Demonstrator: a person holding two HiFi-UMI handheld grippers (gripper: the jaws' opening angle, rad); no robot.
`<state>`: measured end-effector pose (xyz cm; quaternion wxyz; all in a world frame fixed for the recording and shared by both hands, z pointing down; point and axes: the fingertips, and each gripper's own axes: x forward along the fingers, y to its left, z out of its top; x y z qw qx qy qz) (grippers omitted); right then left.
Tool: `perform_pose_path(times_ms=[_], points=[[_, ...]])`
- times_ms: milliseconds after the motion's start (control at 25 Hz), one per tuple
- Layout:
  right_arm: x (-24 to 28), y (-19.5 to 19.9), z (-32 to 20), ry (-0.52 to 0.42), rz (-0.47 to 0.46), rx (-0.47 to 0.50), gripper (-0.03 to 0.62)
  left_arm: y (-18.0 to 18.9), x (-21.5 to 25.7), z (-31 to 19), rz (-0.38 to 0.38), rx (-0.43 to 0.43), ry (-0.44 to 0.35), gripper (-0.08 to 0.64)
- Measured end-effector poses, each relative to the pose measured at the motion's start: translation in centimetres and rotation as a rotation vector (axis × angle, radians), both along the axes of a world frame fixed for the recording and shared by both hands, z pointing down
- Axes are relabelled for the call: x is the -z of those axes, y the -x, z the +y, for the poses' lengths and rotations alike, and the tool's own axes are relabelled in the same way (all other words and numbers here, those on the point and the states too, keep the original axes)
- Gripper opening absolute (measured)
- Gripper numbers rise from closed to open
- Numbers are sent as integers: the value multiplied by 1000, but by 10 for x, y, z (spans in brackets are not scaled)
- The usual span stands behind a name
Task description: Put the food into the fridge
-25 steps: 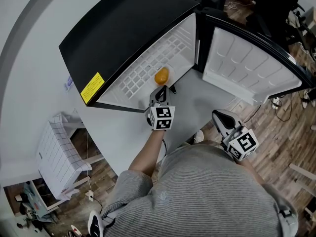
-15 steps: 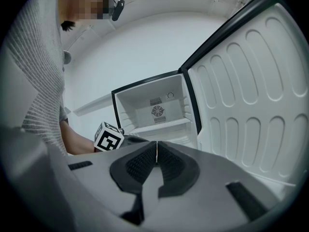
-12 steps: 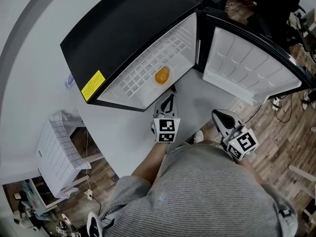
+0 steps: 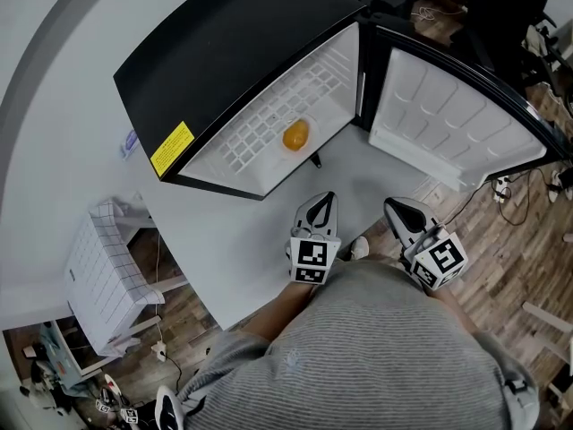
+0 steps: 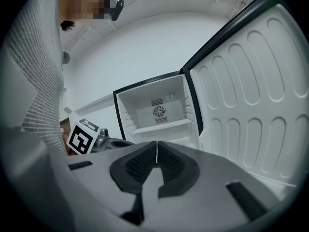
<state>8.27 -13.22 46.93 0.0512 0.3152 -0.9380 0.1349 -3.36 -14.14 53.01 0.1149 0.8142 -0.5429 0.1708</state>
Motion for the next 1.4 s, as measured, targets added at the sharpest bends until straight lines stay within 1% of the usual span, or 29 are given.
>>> perform_pose_path(times_ms=[200, 400, 560, 720, 1120, 1400], points=[[1, 2, 2, -7, 1, 8, 12, -26, 0, 15, 6, -89, 1, 12], [2, 3, 2, -14, 1, 14, 12, -43, 2, 22, 20, -163, 8, 12], [2, 3, 1, -19, 2, 15, 12, -54, 5, 25, 65, -204, 7, 12], [2, 3, 1, -21, 1, 11, 12, -56, 5, 26, 85, -216, 13, 12], [1, 9, 4, -34, 26, 30, 12, -50, 3, 27, 69, -221, 23, 12], [-2, 15, 8, -56, 86, 61, 12, -46, 3, 26, 64, -215, 31, 12]])
